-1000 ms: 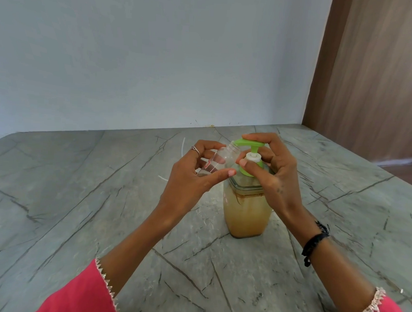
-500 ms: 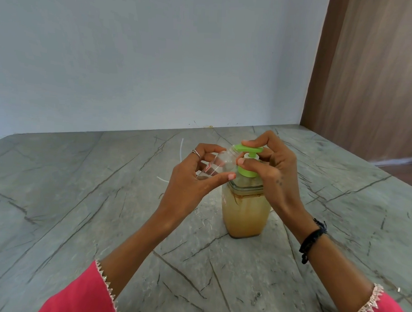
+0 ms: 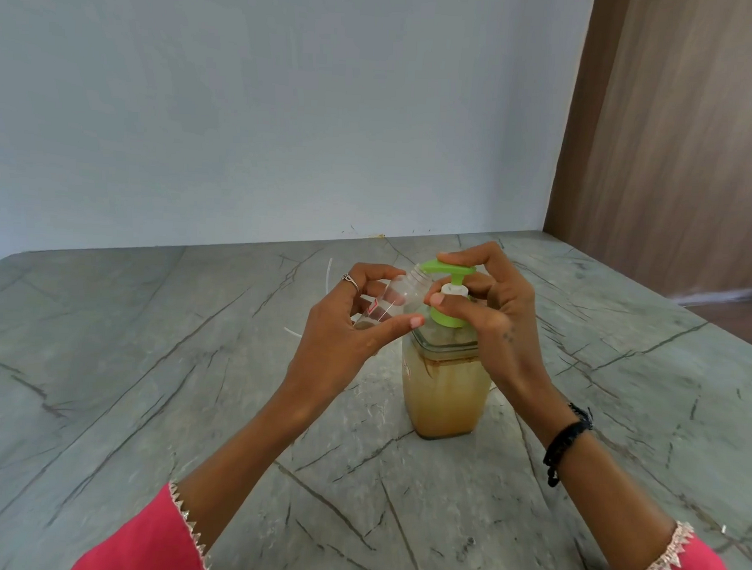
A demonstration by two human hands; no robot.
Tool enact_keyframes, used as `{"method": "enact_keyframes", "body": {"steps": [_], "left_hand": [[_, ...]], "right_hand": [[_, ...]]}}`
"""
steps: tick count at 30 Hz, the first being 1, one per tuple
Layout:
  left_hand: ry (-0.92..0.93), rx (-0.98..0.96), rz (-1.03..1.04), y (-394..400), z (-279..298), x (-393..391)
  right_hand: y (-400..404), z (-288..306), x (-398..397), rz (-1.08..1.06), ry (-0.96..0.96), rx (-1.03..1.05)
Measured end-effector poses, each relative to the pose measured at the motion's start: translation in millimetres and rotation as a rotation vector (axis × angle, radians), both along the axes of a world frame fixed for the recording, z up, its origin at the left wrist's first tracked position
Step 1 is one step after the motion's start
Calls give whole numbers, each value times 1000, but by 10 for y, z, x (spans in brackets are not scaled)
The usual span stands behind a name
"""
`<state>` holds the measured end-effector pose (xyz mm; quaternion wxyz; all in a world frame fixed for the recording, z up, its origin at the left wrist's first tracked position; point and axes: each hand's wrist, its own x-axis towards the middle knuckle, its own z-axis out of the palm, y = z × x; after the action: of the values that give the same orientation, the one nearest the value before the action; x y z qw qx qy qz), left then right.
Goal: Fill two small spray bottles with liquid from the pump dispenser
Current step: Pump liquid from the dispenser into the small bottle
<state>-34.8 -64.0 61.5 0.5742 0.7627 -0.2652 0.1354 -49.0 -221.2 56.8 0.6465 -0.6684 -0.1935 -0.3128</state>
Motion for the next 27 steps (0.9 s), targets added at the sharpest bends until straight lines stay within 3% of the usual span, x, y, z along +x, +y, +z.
{"method": "enact_keyframes", "body": {"steps": [6, 17, 27], "left_hand": [[2, 11, -15, -9, -18, -12], [-15, -15, -5, 6, 8, 4], [-24, -2, -4, 13, 6, 16]], "right_hand": [[-5, 39, 17, -18, 44, 0], [-48, -100, 6, -10, -48, -179], [-59, -100, 6, 8, -13, -151]]}}
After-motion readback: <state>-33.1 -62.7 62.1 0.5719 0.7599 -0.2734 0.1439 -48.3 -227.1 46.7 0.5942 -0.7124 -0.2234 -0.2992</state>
